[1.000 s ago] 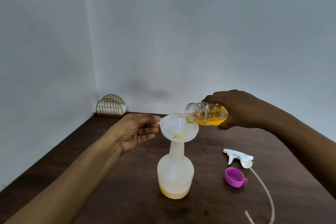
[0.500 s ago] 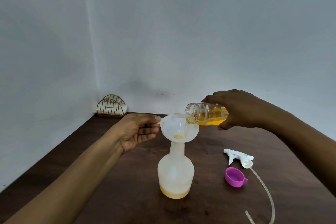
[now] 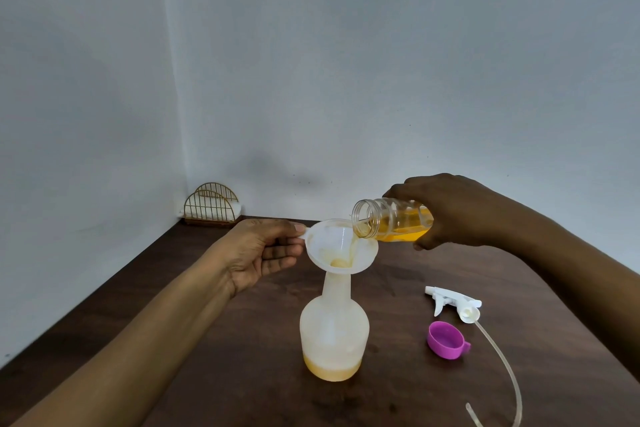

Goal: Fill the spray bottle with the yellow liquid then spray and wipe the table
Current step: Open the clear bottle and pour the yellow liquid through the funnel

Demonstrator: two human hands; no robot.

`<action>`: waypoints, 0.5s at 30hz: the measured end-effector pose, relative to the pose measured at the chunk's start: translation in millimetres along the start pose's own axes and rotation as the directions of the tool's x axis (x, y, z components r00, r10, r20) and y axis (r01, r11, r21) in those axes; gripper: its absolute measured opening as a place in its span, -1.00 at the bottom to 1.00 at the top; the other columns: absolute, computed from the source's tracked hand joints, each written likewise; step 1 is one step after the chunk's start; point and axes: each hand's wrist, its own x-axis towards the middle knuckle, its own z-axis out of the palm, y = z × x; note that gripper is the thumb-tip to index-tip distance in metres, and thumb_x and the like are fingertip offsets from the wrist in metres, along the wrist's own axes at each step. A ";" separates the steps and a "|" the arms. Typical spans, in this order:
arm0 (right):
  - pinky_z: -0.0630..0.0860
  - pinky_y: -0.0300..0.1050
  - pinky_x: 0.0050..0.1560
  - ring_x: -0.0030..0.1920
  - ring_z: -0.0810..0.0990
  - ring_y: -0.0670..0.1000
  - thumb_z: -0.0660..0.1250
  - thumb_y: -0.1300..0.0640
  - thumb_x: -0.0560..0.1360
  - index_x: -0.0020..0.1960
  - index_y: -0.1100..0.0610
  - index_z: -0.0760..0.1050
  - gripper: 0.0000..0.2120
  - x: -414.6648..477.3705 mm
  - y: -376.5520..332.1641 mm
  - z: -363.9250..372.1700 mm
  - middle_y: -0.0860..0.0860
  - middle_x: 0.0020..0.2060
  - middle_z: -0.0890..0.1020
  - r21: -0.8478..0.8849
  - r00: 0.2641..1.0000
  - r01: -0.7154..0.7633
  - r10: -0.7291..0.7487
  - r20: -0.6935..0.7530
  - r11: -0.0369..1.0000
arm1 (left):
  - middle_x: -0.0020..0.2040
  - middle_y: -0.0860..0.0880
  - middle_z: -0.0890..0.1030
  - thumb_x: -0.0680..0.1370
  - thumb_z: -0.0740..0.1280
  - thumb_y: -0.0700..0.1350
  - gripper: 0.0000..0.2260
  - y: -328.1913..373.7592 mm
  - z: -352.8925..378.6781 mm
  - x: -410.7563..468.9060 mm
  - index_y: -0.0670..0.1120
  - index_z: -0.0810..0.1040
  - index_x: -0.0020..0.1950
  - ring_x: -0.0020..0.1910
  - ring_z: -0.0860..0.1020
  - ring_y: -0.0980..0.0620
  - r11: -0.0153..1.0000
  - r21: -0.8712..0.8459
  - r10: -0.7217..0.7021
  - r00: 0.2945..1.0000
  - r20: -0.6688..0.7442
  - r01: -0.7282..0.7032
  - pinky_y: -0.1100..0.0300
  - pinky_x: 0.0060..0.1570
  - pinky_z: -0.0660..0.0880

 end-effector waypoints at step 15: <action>0.42 -0.14 -0.04 0.10 0.45 -0.06 0.50 -0.03 0.31 0.36 -0.11 0.30 -0.32 1.0 -0.7 0.0 -0.15 0.13 0.51 0.000 1.000 -0.008 0.008 -0.002 1.000 | -0.44 -0.04 0.63 0.46 0.38 -0.24 -0.95 -1.1 -0.9 0.7 -0.21 0.63 -0.15 -0.52 0.59 0.15 1.000 -0.003 -0.002 1.000 -0.003 0.002 0.32 -0.51 0.54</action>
